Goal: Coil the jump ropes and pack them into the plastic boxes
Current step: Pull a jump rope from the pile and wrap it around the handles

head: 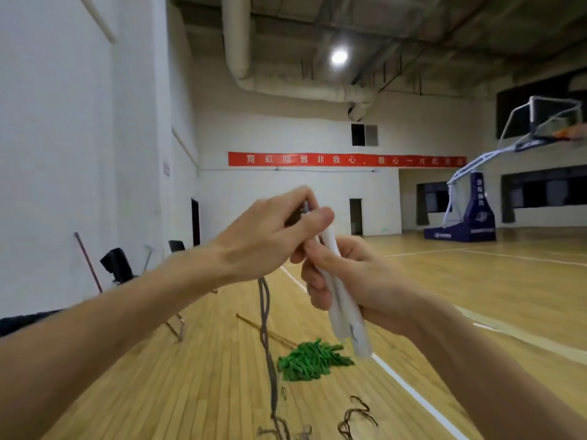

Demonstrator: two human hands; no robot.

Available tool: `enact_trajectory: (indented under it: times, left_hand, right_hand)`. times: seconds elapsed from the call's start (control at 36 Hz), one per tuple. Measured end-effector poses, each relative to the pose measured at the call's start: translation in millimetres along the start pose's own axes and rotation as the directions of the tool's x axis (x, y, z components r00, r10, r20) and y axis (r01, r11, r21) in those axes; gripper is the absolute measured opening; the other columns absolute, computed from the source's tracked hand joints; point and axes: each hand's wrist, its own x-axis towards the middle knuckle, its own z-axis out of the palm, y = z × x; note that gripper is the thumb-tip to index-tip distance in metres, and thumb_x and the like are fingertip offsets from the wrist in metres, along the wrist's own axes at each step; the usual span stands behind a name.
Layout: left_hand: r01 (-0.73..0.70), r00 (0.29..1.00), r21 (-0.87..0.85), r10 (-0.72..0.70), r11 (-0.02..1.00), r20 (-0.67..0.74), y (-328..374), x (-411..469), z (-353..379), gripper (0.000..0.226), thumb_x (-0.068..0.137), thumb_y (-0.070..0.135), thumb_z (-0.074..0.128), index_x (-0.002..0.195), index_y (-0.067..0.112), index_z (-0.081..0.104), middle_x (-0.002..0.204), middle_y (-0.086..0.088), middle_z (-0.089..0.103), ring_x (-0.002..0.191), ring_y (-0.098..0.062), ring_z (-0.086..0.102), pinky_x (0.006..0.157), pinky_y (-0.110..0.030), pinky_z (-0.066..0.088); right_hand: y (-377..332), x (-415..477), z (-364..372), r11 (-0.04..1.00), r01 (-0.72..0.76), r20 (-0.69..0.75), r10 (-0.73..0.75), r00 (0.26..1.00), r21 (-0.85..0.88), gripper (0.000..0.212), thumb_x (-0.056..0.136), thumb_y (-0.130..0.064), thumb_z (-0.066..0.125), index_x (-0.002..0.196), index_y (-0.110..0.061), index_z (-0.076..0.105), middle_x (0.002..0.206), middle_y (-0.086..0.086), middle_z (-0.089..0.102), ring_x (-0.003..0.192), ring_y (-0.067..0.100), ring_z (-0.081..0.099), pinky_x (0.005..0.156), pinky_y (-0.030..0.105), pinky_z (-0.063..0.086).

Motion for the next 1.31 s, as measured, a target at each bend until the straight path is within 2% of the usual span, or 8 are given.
enact_trajectory:
  times: [0.17,0.33,0.5,0.64,0.81,0.92,1.11,1.31]
  left_hand:
    - [-0.039,0.999,0.019,0.039,0.999,0.032,34.2,-7.0,-22.6,0.023,0.1,0.024,0.056,0.083,0.01,0.058,0.06,0.002,0.059,0.048,-0.016,0.058,0.05,-0.024,0.045]
    - [0.097,0.985,-0.151,-0.073,0.984,0.155,27.9,-19.7,-20.7,0.032,0.093,0.033,0.061,0.08,0.003,0.062,0.061,-0.005,0.063,0.045,-0.018,0.056,0.044,-0.023,0.045]
    - [0.13,0.969,0.1,-0.148,0.986,0.198,16.8,-15.3,-26.6,0.02,0.097,0.03,0.06,0.079,0.021,0.064,0.067,0.005,0.06,0.059,-0.007,0.053,0.058,-0.021,0.043]
    - [0.215,0.966,0.156,-0.233,0.964,0.109,4.3,-15.5,-34.7,0.019,0.098,0.029,0.06,0.081,0.023,0.063,0.068,0.01,0.051,0.055,-0.001,0.045,0.056,-0.017,0.037]
    - [0.34,0.94,-0.041,-0.34,0.939,0.011,-36.8,-29.3,-32.1,0.027,0.097,0.025,0.061,0.071,0.02,0.06,0.059,0.008,0.044,0.047,-0.007,0.036,0.046,-0.018,0.03]
    - [0.423,0.905,-0.067,-0.425,0.904,-0.028,-60.1,-27.1,-30.6,0.029,0.096,0.031,0.063,0.082,0.007,0.064,0.064,-0.002,0.045,0.046,-0.007,0.035,0.045,-0.017,0.029]
    - [0.583,0.799,-0.346,-0.596,0.735,0.079,-96.6,-35.7,5.1,0.061,0.085,0.071,0.035,0.085,0.011,0.047,0.06,0.003,0.038,0.052,-0.014,0.036,0.051,-0.027,0.037]
    - [0.599,0.657,-0.655,-0.75,0.46,0.075,-127.9,-70.3,85.5,0.052,0.104,0.057,0.015,0.098,0.023,0.054,0.084,0.01,0.068,0.073,0.002,0.069,0.065,-0.018,0.055]
  right_hand:
    - [-25.1,-16.3,29.8,0.998,-0.006,-0.033,0.004,0.999,-0.061,0.034,0.102,-0.034,0.051,0.096,-0.004,0.065,0.065,0.004,0.054,0.055,0.014,0.047,0.058,0.026,0.043]
    - [-23.5,-23.4,41.6,0.996,-0.09,0.049,0.091,0.995,-0.026,0.029,0.103,-0.032,0.053,0.092,-0.007,0.064,0.065,0.004,0.057,0.054,0.014,0.05,0.055,0.024,0.047]
    - [-4.8,-18.8,40.0,0.987,-0.157,0.047,0.155,0.987,0.024,0.018,0.097,-0.022,0.066,0.099,-0.004,0.063,0.079,0.01,0.065,0.067,0.019,0.062,0.069,0.032,0.053]
    - [21.7,-19.0,39.8,0.966,-0.225,0.089,0.214,0.973,0.131,0.025,0.093,-0.026,0.07,0.099,-0.003,0.06,0.079,0.012,0.065,0.07,0.026,0.066,0.069,0.036,0.054]
    - [34.7,-6.4,44.8,0.931,-0.307,0.205,0.267,0.942,0.198,0.031,0.085,-0.024,0.076,0.102,-0.003,0.061,0.073,0.012,0.061,0.062,0.027,0.062,0.059,0.034,0.053]
    - [52.6,8.6,40.8,0.923,-0.336,0.123,0.317,0.941,0.19,0.019,0.095,-0.019,0.067,0.097,-0.004,0.057,0.063,0.003,0.052,0.05,0.016,0.047,0.054,0.028,0.042]
    - [85.5,20.8,23.8,0.879,-0.409,0.116,0.393,0.912,0.245,0.014,0.102,-0.018,0.055,0.092,-0.012,0.05,0.062,-0.002,0.039,0.047,0.008,0.029,0.046,0.019,0.029]
    - [130.1,0.3,16.1,0.78,-0.534,0.197,0.496,0.845,0.326,0.013,0.102,-0.018,0.056,0.091,-0.011,0.051,0.064,0.001,0.05,0.051,0.011,0.049,0.049,0.021,0.045]
